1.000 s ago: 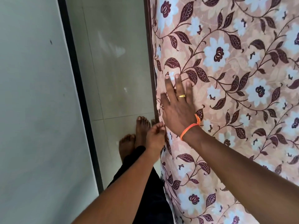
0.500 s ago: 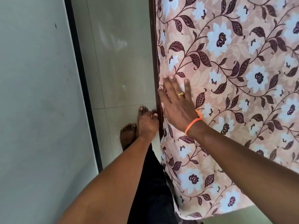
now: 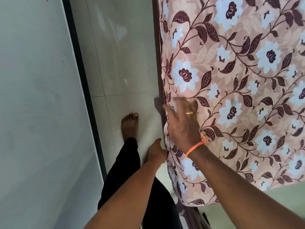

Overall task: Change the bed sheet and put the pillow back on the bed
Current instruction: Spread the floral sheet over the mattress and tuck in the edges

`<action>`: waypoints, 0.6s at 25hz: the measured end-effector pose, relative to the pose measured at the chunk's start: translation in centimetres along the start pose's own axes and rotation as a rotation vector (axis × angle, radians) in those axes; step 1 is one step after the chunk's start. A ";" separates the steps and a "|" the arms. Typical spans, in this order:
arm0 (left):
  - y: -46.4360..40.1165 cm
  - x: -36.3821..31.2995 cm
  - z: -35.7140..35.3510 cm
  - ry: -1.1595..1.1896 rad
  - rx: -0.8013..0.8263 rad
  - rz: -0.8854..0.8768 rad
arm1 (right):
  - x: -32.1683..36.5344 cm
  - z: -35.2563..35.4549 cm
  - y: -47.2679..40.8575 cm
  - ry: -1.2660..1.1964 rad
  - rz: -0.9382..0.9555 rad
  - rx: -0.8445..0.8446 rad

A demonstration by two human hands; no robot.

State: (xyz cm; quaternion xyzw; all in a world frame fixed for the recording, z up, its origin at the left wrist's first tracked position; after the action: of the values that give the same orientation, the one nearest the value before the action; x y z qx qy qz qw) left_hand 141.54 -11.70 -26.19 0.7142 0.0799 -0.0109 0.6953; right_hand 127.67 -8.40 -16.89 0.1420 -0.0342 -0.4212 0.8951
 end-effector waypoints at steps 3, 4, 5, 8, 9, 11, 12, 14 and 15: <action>-1.0 2.3 -0.9 0.051 0.014 -0.064 | 2.2 -1.5 0.2 0.200 0.628 0.579; -1.1 2.9 -1.3 0.059 -0.047 -0.106 | 2.6 -1.9 0.2 0.350 0.747 0.721; -1.0 3.3 -1.7 0.047 -0.127 -0.165 | 2.6 -2.2 -0.1 0.477 0.811 0.803; -1.0 4.1 -2.7 0.251 -0.234 -0.247 | 3.0 -3.2 -0.7 0.602 0.881 0.813; -1.5 4.3 -2.9 0.343 -0.276 -0.224 | 3.3 -3.8 -0.9 0.619 0.888 0.805; -3.1 4.0 -2.7 0.485 -0.292 -0.197 | 3.9 -5.0 -1.0 0.630 0.863 0.811; -3.9 4.0 -2.7 0.535 -0.271 -0.217 | 4.2 -5.6 -0.7 0.638 0.860 0.794; -4.9 4.4 -2.9 0.705 -0.190 -0.197 | 4.5 -6.5 0.1 0.680 0.899 0.718; -4.6 4.9 -3.0 0.830 -0.132 -0.176 | 4.7 -7.1 0.7 0.705 0.923 0.672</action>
State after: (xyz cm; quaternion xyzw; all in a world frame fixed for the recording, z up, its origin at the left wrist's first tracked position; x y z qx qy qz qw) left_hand 145.47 -8.16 -31.24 0.6023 0.4142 0.2234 0.6448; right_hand 132.52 -9.96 -23.75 0.5128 0.0737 0.1098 0.8482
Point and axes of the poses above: each hand's wrist, its own y-axis away from the middle knuckle, its own z-axis out of the back of the hand, x = y × z, the point moved 1 cm from there along -y, towards the middle knuckle, and after that the axes turned 11 degrees about y, right-handed, at the moved point
